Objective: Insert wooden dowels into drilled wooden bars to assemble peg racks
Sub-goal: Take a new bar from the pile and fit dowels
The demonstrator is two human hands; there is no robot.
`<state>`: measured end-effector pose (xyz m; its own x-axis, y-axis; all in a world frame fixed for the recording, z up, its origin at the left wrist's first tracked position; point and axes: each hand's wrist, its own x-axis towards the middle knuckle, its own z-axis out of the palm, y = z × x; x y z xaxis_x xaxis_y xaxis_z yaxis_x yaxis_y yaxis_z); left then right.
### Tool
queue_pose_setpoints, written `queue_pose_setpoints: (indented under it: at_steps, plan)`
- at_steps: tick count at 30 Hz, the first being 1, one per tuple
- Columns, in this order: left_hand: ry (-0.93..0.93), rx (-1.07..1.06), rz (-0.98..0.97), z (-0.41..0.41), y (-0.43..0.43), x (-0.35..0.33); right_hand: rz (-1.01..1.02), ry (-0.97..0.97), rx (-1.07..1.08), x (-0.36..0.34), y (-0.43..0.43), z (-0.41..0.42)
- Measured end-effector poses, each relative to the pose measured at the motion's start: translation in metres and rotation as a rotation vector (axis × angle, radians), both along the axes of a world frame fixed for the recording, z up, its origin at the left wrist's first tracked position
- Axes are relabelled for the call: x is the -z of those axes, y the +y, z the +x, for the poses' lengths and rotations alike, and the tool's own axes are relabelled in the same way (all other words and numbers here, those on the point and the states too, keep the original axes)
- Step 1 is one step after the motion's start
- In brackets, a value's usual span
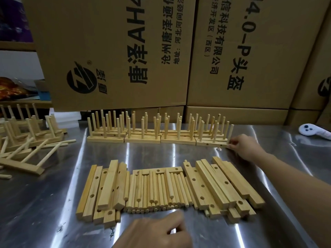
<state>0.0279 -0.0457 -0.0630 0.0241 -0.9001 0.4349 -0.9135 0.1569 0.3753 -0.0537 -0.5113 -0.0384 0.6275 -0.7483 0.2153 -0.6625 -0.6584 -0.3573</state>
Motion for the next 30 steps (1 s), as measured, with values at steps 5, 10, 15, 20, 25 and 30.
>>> queue_pose_setpoints:
  at_steps: [5,10,15,20,25,30]
  plan:
    - [-0.286,-0.028,0.056,-0.001,-0.017,-0.012,-0.011,-0.033,0.022,0.000,0.000,0.003]
    - [-0.308,0.025,0.024,0.000,-0.019,-0.013,0.001,-0.080,0.097,0.000,0.007,-0.001]
    - [-0.136,0.004,0.079,-0.004,-0.011,-0.022,-0.104,-0.103,0.141,-0.015,0.034,-0.009]
    - [-0.023,-0.057,0.019,-0.012,-0.005,-0.020,-0.132,-0.256,0.028,-0.052,0.107,-0.015]
    - [0.024,-0.089,-0.038,-0.012,0.000,-0.019,-0.080,-0.285,-0.172,-0.037,0.225,-0.017]
    - [0.028,-0.215,-0.193,0.002,0.007,-0.022,-0.294,-0.187,-0.296,-0.005,0.307,-0.018]
